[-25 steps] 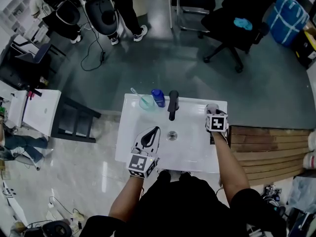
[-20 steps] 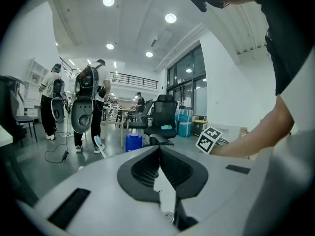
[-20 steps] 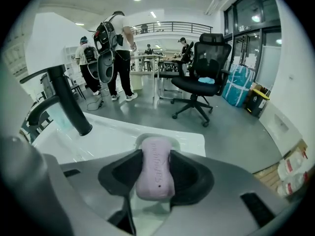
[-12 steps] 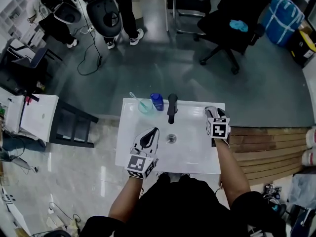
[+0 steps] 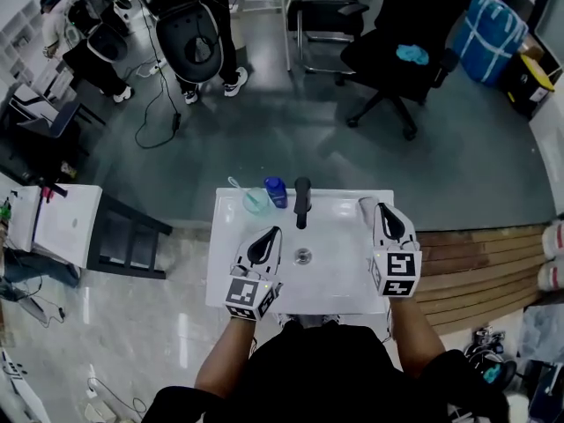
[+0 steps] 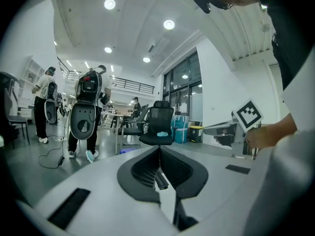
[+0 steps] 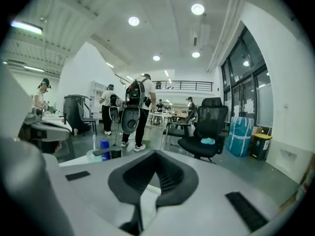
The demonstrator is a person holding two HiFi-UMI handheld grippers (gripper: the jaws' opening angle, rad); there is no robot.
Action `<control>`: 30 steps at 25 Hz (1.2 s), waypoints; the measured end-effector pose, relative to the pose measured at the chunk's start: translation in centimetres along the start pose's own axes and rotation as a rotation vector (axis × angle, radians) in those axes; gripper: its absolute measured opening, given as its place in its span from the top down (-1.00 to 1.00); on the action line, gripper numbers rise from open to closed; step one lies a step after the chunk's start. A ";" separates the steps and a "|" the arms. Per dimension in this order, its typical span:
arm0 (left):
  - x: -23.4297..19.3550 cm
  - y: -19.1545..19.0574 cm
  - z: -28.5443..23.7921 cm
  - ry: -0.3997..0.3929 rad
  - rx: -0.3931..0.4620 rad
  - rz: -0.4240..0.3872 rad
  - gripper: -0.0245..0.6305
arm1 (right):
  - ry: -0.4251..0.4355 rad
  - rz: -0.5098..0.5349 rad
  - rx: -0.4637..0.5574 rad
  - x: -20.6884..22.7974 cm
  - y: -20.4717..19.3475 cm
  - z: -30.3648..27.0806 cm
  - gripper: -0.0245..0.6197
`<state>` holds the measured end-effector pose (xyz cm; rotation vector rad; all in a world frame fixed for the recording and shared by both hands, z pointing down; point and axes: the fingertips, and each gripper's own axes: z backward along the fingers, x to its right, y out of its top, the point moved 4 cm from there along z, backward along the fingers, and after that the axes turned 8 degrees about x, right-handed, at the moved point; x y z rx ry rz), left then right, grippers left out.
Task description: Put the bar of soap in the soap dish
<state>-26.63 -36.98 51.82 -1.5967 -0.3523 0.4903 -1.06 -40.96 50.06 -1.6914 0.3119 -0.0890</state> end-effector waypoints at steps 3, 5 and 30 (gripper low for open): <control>0.3 0.6 -0.3 -0.015 0.017 -0.005 0.86 | 0.005 -0.003 0.071 -0.7 1.8 1.7 0.87; 0.6 1.0 -0.5 -0.023 0.027 -0.003 0.86 | 0.001 -0.016 0.105 -0.8 2.6 2.6 0.87; 0.8 1.8 -0.7 0.002 0.031 -0.022 0.86 | -0.013 -0.076 0.121 -1.4 2.3 3.9 0.87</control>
